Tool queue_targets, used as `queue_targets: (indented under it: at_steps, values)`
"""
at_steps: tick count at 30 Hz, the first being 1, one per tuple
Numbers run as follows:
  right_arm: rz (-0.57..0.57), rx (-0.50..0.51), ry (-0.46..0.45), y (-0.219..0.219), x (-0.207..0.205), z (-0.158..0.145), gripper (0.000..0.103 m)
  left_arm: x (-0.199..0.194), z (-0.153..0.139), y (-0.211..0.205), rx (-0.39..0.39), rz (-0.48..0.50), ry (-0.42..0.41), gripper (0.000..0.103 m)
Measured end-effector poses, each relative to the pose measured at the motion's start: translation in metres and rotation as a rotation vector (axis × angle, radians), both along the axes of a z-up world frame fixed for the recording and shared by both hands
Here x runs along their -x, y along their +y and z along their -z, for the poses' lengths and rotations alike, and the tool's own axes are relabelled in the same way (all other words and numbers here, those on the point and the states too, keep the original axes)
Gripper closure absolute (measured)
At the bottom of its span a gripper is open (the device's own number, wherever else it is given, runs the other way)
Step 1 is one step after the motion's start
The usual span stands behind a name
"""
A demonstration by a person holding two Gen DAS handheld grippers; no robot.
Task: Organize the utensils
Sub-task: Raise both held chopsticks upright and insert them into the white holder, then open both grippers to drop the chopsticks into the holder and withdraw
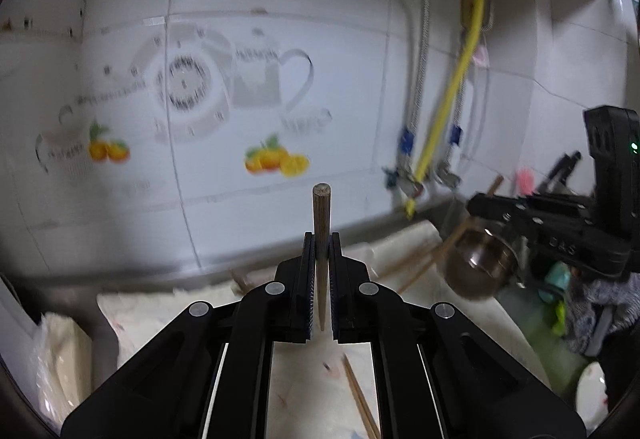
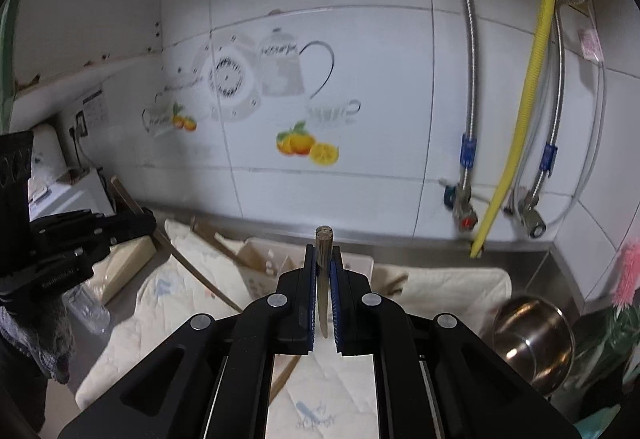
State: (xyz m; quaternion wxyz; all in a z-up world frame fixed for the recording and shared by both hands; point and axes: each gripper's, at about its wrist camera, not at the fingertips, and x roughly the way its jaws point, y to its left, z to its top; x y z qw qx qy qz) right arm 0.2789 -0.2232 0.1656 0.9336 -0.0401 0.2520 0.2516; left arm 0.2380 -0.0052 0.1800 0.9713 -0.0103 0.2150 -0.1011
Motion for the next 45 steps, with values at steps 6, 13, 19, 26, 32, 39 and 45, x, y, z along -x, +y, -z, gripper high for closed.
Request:
queue_targets:
  at_steps: [6, 13, 19, 26, 32, 39, 45]
  values:
    - [0.022, -0.029, -0.029, 0.002, -0.021, -0.02, 0.096, -0.027, -0.011, 0.012, -0.005, -0.071, -0.04, 0.098]
    - [0.047, -0.024, -0.044, 0.009, -0.044, -0.021, 0.096, -0.052, 0.012, 0.026, 0.03, -0.113, -0.02, 0.098]
    - [0.068, 0.016, -0.021, 0.016, -0.062, -0.002, 0.096, -0.065, 0.04, 0.034, 0.055, -0.115, 0.046, 0.098]
    - [0.078, 0.032, 0.026, 0.018, -0.078, 0.021, 0.096, -0.075, 0.058, 0.036, 0.062, -0.109, 0.096, 0.098]
    - [0.078, 0.048, 0.049, 0.023, -0.084, 0.034, 0.096, -0.076, 0.064, 0.038, 0.053, -0.113, 0.121, 0.097]
    - [0.083, 0.042, 0.069, 0.023, -0.09, 0.04, 0.096, -0.075, 0.065, 0.035, 0.05, -0.107, 0.135, 0.097]
    - [0.091, 0.032, 0.061, 0.02, -0.087, 0.04, 0.095, -0.072, 0.064, 0.034, 0.051, -0.104, 0.138, 0.096]
